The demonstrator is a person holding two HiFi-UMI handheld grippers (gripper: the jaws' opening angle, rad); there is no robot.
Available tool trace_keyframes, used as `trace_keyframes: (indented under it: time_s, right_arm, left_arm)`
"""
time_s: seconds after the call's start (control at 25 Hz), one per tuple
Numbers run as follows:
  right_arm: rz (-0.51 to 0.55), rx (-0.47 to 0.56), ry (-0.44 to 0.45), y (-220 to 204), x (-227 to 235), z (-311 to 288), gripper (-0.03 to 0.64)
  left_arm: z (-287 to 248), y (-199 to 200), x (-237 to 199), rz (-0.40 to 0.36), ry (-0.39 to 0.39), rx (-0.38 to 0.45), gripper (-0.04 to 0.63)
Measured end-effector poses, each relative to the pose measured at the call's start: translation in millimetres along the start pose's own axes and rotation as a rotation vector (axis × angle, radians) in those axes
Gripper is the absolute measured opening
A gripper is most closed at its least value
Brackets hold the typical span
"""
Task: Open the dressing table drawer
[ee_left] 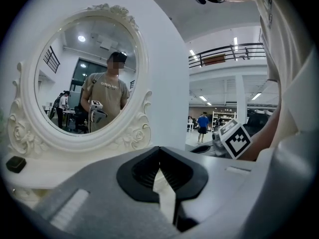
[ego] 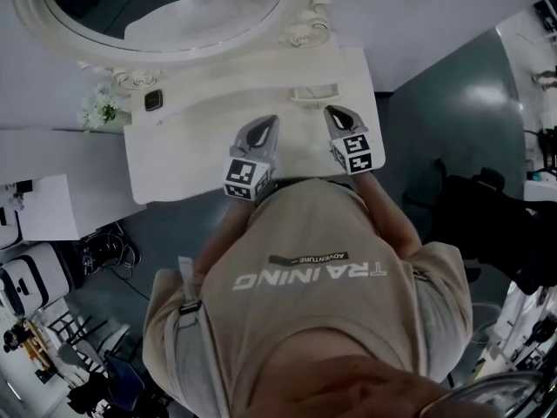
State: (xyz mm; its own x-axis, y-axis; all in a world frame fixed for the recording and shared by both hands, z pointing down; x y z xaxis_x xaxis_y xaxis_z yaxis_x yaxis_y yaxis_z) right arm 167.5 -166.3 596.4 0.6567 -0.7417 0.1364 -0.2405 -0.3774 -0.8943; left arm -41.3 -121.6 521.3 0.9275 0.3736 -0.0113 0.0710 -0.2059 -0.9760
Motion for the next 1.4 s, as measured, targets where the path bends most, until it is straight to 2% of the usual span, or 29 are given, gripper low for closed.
trace_keyframes:
  time_s: [0.2, 0.4, 0.68, 0.88, 1.0, 1.24, 1.4]
  right_arm:
    - [0.102, 0.051, 0.031, 40.0, -7.9, 9.2, 0.005]
    - [0.208, 0.087, 0.065, 78.0, -17.6, 14.8, 0.005]
    - [0.225, 0.157, 0.083, 120.6, -16.6, 28.7, 0.005]
    - [0.303, 0.201, 0.067, 149.9, -11.2, 38.9, 0.005]
    - [0.313, 0.247, 0.060, 168.6, -8.0, 48.8, 0.003]
    - [0.359, 0.359, 0.019, 187.9, -12.1, 61.3, 0.005]
    - [0.306, 0.373, 0.015, 183.2, -11.1, 64.2, 0.004]
  left_arm:
    - [0.4, 35.7, -12.9, 0.035, 0.058, 0.082, 0.006]
    - [-1.3, 66.0, -23.0, 0.039, 0.110, 0.129, 0.006]
    - [-6.7, 86.5, -26.1, -0.001, 0.110, 0.121, 0.006]
    - [-8.8, 109.8, -29.2, -0.033, 0.125, 0.176, 0.006]
    - [-5.2, 125.0, -28.7, -0.069, 0.149, 0.222, 0.006]
    - [-3.4, 127.4, -29.6, -0.072, 0.172, 0.230, 0.006]
    - [-3.0, 127.4, -30.6, -0.075, 0.177, 0.237, 0.006]
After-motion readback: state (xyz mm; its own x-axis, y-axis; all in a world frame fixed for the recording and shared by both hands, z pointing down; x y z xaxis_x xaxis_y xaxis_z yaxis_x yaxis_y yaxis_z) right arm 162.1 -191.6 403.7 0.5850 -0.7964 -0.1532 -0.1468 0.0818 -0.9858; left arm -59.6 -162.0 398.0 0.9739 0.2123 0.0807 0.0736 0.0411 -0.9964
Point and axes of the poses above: the fingertips, and each gripper's own axes: z backward along the fingers, x to its right, y out of its top, the point moved 7 cm from there along z, backward along the fingers, and after that the axes turned 14 degrees about y, right-handed, at the moved point
